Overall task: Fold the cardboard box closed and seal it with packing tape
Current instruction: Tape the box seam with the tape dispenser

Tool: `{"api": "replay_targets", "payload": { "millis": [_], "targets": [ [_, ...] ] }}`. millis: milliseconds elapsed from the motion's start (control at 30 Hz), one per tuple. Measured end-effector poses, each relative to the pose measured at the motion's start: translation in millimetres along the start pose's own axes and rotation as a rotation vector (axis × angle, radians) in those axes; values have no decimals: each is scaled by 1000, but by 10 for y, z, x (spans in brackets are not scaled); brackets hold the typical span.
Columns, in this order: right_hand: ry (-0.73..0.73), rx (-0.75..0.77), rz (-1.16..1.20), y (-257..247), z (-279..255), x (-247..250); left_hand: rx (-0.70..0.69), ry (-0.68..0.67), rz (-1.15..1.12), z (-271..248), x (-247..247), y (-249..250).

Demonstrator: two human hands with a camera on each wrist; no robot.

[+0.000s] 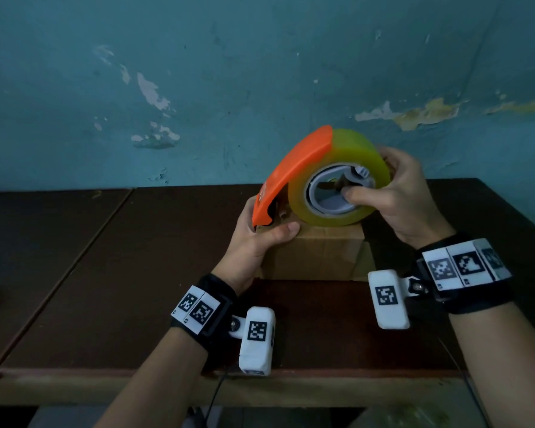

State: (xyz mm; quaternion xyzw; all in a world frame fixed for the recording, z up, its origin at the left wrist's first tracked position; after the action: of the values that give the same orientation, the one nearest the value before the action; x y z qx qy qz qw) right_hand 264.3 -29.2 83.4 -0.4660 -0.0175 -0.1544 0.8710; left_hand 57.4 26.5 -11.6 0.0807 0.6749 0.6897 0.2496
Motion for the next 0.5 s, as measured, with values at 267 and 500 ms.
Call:
{"api": "replay_targets", "payload": {
  "millis": [267,500],
  "targets": [
    [-26,-1,-16,-79,-1,34,-2,0,24,-27,3,29],
    [92,-34,93,23,-55,325,-1,-9,9,-69,-33,77]
  ]
}}
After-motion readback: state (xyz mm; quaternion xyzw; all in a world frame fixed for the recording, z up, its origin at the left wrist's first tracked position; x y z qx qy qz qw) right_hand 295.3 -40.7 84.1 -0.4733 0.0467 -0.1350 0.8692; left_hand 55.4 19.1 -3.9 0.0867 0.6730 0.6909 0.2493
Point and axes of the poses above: each hand's wrist, its own z-axis towards the middle knuckle, its own x-axis out of the back of the hand, y = z × x, the point moved 6 cm from there along z, towards the middle knuckle, and after that the axes turned 3 degrees about x, right-handed, at the moved point
